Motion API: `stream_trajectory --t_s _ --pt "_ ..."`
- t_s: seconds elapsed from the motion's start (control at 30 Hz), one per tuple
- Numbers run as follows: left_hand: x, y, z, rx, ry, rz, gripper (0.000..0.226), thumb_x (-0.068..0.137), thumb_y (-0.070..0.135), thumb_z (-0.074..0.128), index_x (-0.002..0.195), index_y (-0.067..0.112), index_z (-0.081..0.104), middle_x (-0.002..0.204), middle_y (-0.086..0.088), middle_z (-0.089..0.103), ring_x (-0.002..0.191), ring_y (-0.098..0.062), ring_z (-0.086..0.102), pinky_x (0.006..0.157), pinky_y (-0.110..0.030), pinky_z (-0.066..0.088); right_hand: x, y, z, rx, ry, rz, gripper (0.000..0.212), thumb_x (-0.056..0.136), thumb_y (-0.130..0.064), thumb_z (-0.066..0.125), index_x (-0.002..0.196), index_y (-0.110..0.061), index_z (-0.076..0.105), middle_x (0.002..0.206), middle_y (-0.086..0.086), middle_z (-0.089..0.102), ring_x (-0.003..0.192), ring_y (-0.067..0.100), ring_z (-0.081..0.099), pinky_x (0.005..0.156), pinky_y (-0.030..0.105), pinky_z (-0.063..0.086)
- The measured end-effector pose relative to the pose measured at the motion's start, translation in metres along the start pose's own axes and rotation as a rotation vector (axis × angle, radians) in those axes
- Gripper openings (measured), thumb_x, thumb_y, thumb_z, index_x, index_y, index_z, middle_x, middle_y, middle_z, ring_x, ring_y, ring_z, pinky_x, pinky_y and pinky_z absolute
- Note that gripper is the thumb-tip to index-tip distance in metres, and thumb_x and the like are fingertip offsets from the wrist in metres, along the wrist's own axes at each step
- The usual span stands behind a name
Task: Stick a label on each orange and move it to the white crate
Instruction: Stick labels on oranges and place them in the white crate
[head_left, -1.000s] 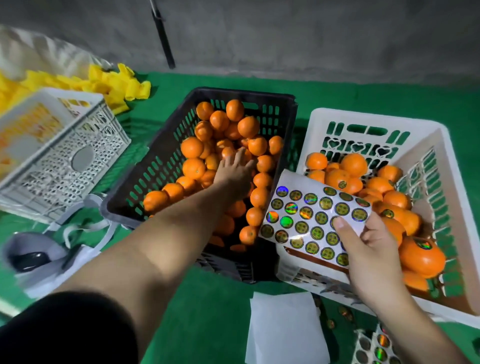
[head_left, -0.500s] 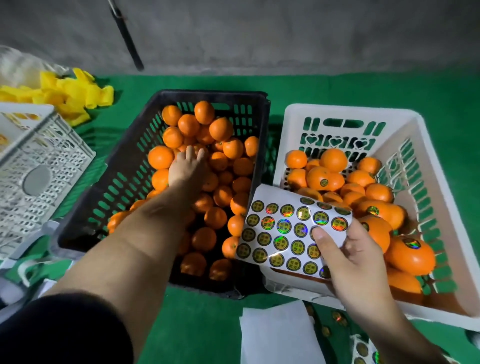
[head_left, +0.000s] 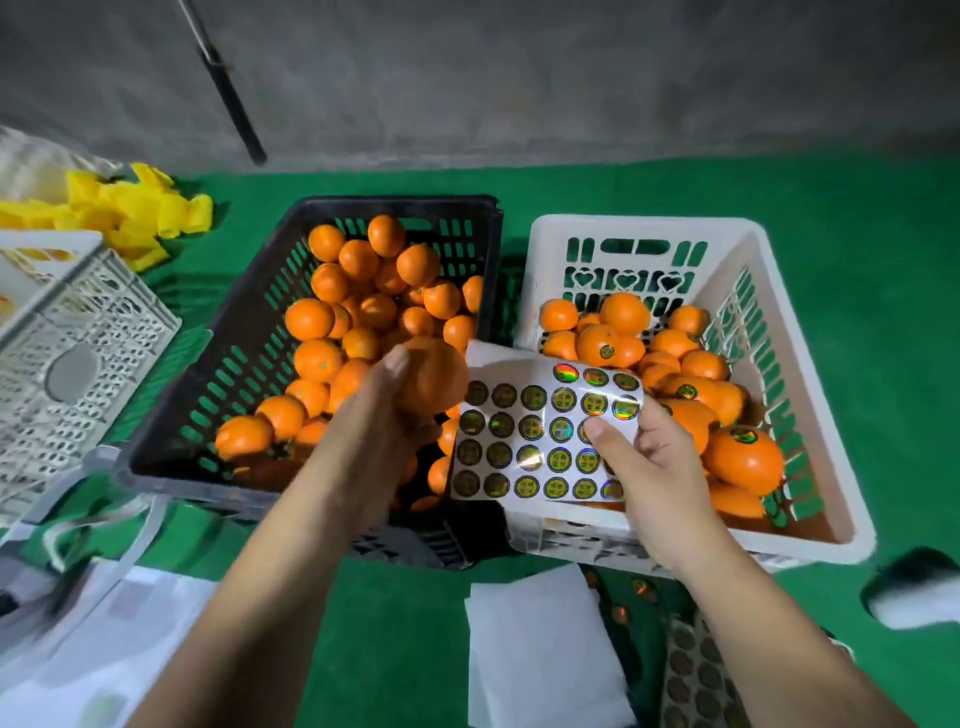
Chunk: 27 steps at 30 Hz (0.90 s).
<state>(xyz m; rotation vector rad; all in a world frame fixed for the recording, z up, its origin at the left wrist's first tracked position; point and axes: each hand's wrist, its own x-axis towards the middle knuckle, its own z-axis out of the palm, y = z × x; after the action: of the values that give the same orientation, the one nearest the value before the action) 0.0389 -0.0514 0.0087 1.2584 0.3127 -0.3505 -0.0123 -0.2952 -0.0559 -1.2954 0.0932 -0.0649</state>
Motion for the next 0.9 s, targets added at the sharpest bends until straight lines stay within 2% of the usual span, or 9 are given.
stream_trajectory --t_s 0.13,0.23,0.37,0.43,0.57,0.67,0.73,0.8,0.9 --pt "-0.047 -0.018 0.008 -0.158 -0.12 0.175 0.08 0.079 0.064 0.067 0.148 0.026 0.051 0.144 -0.004 0.066 0.126 -0.015 0.067 0.102 -0.035 0.051 -0.022 -0.013 -0.001 0.07 -0.071 0.048 0.054 0.084 -0.044 0.084 0.133 -0.027 0.069 0.132 0.012 0.072 0.119 0.036 0.071 0.09 0.05 0.062" --pt "-0.068 -0.022 0.006 -0.078 -0.254 0.245 0.08 0.073 0.072 0.081 0.138 0.028 0.06 0.139 0.004 0.07 0.129 -0.014 0.065 0.098 -0.025 0.055 -0.043 -0.021 0.001 0.019 -0.158 0.025 0.045 0.092 -0.037 0.079 0.135 -0.026 0.068 0.132 0.01 0.072 0.119 0.033 0.071 0.087 0.042 0.063" --pt "-0.085 -0.028 0.006 0.042 -0.328 0.231 0.079 0.066 0.072 0.087 0.126 0.022 0.075 0.133 -0.019 0.071 0.127 -0.04 0.066 0.105 -0.057 0.055 -0.066 -0.029 0.013 -0.096 -0.124 -0.114 0.058 0.096 -0.012 0.07 0.144 -0.036 0.051 0.133 0.002 0.07 0.119 0.025 0.07 0.085 0.033 0.063" --pt "-0.09 -0.034 0.005 0.103 -0.266 0.238 0.081 0.061 0.072 0.09 0.122 0.021 0.074 0.126 -0.021 0.072 0.121 -0.042 0.068 0.105 -0.061 0.054 -0.074 -0.034 0.014 -0.318 -0.021 -0.258 0.081 0.093 -0.02 0.076 0.155 -0.042 0.028 0.145 0.004 0.055 0.129 0.022 0.062 0.094 0.03 0.059" --pt "-0.103 -0.042 0.006 0.206 -0.267 0.289 0.075 0.065 0.07 0.089 0.117 0.019 0.07 0.116 -0.02 0.072 0.107 -0.038 0.07 0.088 -0.043 0.057 -0.088 -0.043 0.011 -0.706 0.044 -0.534 0.105 0.089 -0.037 0.075 0.164 -0.03 0.002 0.165 0.016 0.018 0.154 0.032 0.029 0.118 0.031 0.04" --pt "-0.111 -0.046 0.007 0.209 -0.27 0.321 0.071 0.066 0.066 0.092 0.113 0.019 0.07 0.114 -0.015 0.074 0.101 -0.026 0.071 0.082 -0.031 0.057 -0.097 -0.056 0.013 -0.941 0.113 -0.689 0.085 0.09 -0.045 0.071 0.161 -0.035 0.025 0.165 0.003 0.017 0.154 0.026 0.022 0.125 0.033 0.024" --pt "-0.118 -0.047 0.01 0.216 -0.286 0.345 0.068 0.067 0.063 0.092 0.114 0.018 0.07 0.113 -0.009 0.075 0.1 -0.02 0.073 0.079 -0.027 0.058 -0.099 -0.064 0.012 -1.045 0.106 -0.755 0.051 0.093 -0.046 0.069 0.141 -0.032 0.058 0.155 -0.006 0.041 0.143 0.022 0.037 0.12 0.038 0.029" --pt "-0.123 -0.047 0.012 0.218 -0.307 0.36 0.068 0.067 0.061 0.092 0.114 0.018 0.069 0.112 -0.006 0.075 0.098 -0.019 0.074 0.076 -0.026 0.058 -0.099 -0.068 0.011 -1.019 0.056 -0.683 0.034 0.095 -0.044 0.071 0.123 -0.023 0.073 0.134 -0.011 0.063 0.128 0.019 0.055 0.107 0.046 0.043" --pt "-0.129 -0.044 0.013 0.219 -0.318 0.388 0.071 0.067 0.062 0.093 0.116 0.016 0.069 0.118 -0.014 0.072 0.102 -0.023 0.072 0.078 -0.028 0.058 -0.102 -0.074 0.012 -0.878 -0.041 -0.437 0.039 0.09 -0.049 0.073 0.121 -0.025 0.074 0.118 -0.02 0.068 0.117 0.008 0.063 0.098 0.026 0.048"
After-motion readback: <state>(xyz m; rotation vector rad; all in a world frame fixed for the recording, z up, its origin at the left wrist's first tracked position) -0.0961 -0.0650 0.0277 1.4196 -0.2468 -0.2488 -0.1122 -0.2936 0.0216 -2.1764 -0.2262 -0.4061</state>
